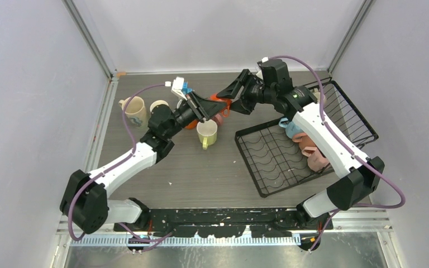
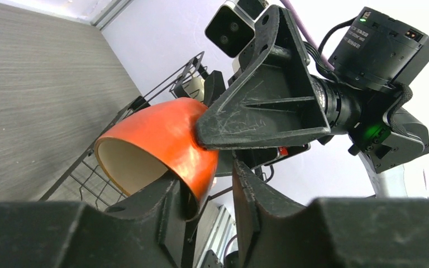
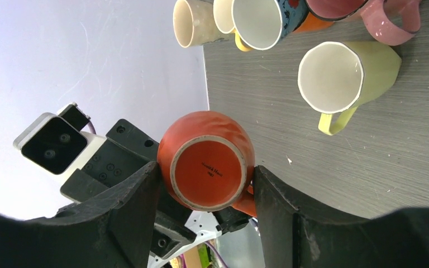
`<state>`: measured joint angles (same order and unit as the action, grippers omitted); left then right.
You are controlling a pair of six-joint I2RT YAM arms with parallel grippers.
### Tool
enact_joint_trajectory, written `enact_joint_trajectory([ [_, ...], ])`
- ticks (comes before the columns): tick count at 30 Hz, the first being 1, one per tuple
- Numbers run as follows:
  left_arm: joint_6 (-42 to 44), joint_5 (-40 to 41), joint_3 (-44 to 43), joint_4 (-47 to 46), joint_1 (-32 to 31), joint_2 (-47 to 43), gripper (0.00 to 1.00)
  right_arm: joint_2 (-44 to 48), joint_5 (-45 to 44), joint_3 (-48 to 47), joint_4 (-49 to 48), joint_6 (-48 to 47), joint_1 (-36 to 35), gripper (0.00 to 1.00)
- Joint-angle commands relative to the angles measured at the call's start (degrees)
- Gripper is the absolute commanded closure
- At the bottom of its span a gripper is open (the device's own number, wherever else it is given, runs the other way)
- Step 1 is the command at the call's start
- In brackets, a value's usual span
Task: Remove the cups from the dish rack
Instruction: Place the cup into the cup.
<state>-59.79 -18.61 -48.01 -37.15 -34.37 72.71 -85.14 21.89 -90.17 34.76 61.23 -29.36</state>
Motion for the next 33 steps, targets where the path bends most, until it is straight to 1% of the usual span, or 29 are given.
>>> enact_joint_trajectory([
  [1, -1.07, -2.35, -3.24, -4.84, -0.26, 1.05, 0.68, 1.96, 3.13, 0.87, -6.0, 1.94, -0.06, 0.69],
  [4, -1.21, -2.63, -3.58, -4.78, -0.21, 1.55, 0.82, 2.51, 3.07, 1.39, -6.11, 1.88, 0.03, 0.69],
  [5, -1.35, -2.56, -3.58, -4.75, -0.19, 1.66, 0.88, 2.64, 3.01, 1.52, -6.11, 1.83, 0.01, 0.69],
  [6, -1.38, -2.48, -3.58, -4.54, -0.25, 1.6, 0.98, 2.74, 2.91, 1.64, -6.06, 1.76, 0.01, 0.69],
  [7, -1.32, -2.36, -3.58, -4.11, -0.26, 1.52, 1.0, 2.78, 2.78, 1.78, -6.03, 1.71, 0.04, 0.67],
  [8, -1.11, -2.24, -3.58, -3.6, -0.24, 1.32, 1.0, 2.91, 2.59, 1.9, -5.98, 1.37, 0.08, 0.63],
  [9, -0.79, -2.22, -3.63, -3.22, -0.26, 1.14, 1.0, 3.08, 2.04, 2.05, -5.75, 1.04, 0.04, 0.54],
  [12, 0.77, -1.97, -4.35, 0.22, -0.21, 0.3, 1.0, 3.9, -0.37, 2.11, -4.43, -0.64, 0.05, 0.18],
  [14, 1.89, -1.7, -4.73, 2.4, -0.23, -0.41, 1.0, 4.31, -2.36, 1.47, -2.68, -2.21, 0.01, 0.02],
  [15, 2.55, -1.56, -5.01, 3.48, -0.25, -0.75, 1.0, 4.55, -3.63, 0.84, -1.39, -3.19, 0.09, 0.0],
  [20, 5.4, -0.04, -5.08, 9.14, -0.23, -3.02, 1.0, 6.21, -11.21, -2.3, 4.95, -7.68, 0.02, 0.0],
  [23, 7.89, 1.04, -5.73, 14.73, -0.24, -4.6, 1.0, 7.86, -16.82, -3.65, 8.91, -9.9, 0.1, 0.0],
  [26, 11.49, 2.65, -7.63, 22.79, -0.26, -5.69, 1.0, 9.51, -21.44, -4.48, 11.53, -12.0, 0.18, 0.0],
  [27, 12.91, 3.18, -8.66, 25.64, -0.26, -5.62, 1.0, 10.01, -24.39, -4.79, 12.39, -12.6, 0.14, 0.0],
  [31, 18.38, 5.56, -14.5, 39.57, -0.28, -3.27, 1.0, 12.42, -29.47, -5.21, 14.37, -14.29, 0.1, 0.0],
  [33, 20.79, 6.78, -17.71, 44.55, -0.27, -1.38, 1.0, 13.42, -31.1, -4.98, 14.88, -14.83, 0.1, 0.0],
])
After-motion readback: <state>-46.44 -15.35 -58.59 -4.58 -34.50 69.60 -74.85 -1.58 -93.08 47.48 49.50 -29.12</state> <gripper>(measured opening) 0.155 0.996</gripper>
